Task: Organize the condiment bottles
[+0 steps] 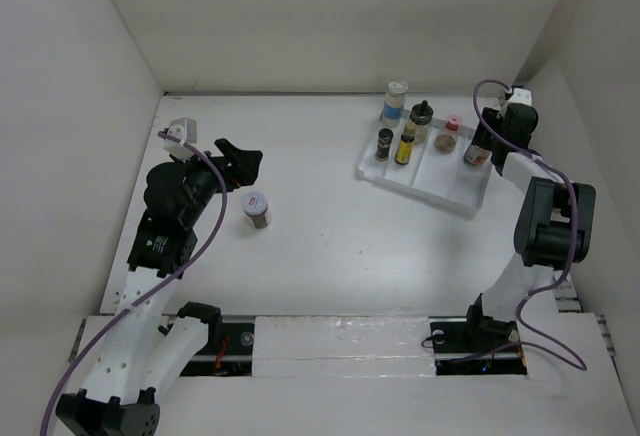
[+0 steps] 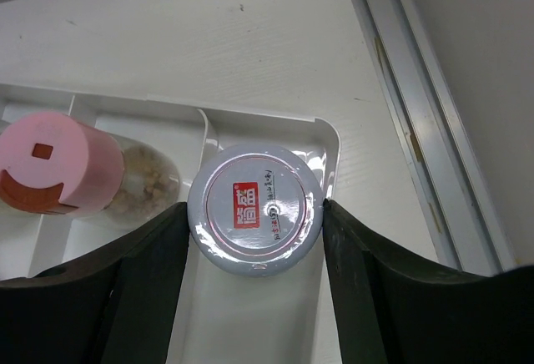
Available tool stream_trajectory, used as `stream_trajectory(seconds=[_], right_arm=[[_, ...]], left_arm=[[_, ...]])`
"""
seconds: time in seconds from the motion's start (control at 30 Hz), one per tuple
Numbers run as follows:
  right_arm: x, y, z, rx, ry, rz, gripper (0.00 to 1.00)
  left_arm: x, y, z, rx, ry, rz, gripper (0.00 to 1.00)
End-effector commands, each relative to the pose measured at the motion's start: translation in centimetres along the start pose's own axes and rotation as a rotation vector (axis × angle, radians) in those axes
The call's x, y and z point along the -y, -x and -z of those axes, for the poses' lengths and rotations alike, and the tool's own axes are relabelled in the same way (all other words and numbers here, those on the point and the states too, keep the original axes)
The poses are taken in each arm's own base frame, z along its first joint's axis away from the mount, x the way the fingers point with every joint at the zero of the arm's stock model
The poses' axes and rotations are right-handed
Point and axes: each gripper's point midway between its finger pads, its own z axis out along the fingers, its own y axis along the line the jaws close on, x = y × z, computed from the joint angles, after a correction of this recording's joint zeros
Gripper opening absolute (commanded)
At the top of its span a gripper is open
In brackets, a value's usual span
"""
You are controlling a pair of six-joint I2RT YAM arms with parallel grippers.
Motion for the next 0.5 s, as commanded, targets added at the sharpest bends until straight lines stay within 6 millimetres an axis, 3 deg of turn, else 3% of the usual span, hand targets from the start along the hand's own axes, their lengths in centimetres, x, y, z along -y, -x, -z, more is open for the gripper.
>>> stream_trajectory(seconds=[0.0,0.07,0.2,0.33,0.37,0.43,0.47], right_arm=[[-0.4,8.8,0.7,0.288,0.022,-0.022,0.59],[-0.9,7.2,0.3,0.254,0.030,-0.018,0.64],[-1.4,7.1,1.3,0.271,0.014,-0.017,0.84],[-1.7,10.4,4.1,0.345,0.015,-0.021,0.97],[-1.7,10.4,4.6,0.334,0.014,-0.020,0.99],[-3.0,11.8,6.3,0.366,0.057,-0.013,0.97],[-4.0,13.4,8.4,0.412,0.092,-0.009,0.94]], left_arm=[[0.6,0.8,-0.3,0.035,-0.029,-0.011,0.88],[0.6,0.8,-0.3,0.035,-0.029,-0.011,0.88],[0.6,0.8,-0.3,0.035,-0.029,-0.011,0.90],[0.7,1.0,-0.1,0.043,-0.034,-0.012,0.92],[0.7,1.0,-0.1,0.043,-0.034,-0.012,0.92],[0.7,1.0,-0.1,0.043,-0.034,-0.012,0.93],[0.7,1.0,-0.1,0.043,-0.034,-0.012,0.93]])
